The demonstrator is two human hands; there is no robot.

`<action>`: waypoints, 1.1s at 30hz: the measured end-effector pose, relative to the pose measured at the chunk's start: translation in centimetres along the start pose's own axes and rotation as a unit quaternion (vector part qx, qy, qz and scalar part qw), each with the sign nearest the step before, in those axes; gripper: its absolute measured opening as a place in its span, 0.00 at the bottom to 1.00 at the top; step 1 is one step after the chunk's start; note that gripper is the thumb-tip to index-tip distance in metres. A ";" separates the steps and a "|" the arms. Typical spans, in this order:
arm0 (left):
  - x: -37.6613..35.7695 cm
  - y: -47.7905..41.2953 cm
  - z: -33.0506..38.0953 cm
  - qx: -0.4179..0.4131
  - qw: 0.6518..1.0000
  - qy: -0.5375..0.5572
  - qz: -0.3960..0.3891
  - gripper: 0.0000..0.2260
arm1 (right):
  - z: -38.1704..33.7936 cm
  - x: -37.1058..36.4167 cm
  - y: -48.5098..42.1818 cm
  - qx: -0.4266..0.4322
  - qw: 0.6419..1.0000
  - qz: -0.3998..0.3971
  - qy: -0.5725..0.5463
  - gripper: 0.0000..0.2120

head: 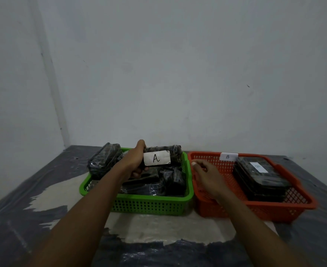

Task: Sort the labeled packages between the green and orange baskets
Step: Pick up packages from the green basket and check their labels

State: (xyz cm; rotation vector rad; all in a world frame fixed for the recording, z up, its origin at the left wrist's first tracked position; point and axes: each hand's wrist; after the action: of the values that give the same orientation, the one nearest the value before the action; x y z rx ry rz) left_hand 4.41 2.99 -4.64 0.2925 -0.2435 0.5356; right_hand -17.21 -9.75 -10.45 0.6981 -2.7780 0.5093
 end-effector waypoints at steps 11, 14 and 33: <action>0.2 0.8 0.5 0.031 0.997 0.010 -0.063 0.27 | -6.2 -2.0 0.1 0.086 0.982 -0.111 -0.124 0.13; 0.3 1.5 0.0 -0.004 0.997 0.024 -0.072 0.32 | -6.6 -2.4 0.1 0.040 0.974 -0.076 -0.210 0.13; 1.2 2.8 -4.9 -0.378 0.919 -0.106 0.026 0.25 | -5.3 -0.9 0.2 0.245 0.943 -0.182 0.132 0.28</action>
State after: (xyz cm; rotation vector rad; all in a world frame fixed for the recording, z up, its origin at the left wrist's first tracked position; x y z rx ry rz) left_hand 4.64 7.47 -8.30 -0.4158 -0.6470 0.4265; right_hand -15.79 -7.14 -5.91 1.1220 -2.2086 1.1316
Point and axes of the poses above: each hand's wrist, its own y-axis away from the middle knuckle, its own x-axis out of the back of the hand, z = x × y, and after that the axes turned 5 degrees about -y, right-handed
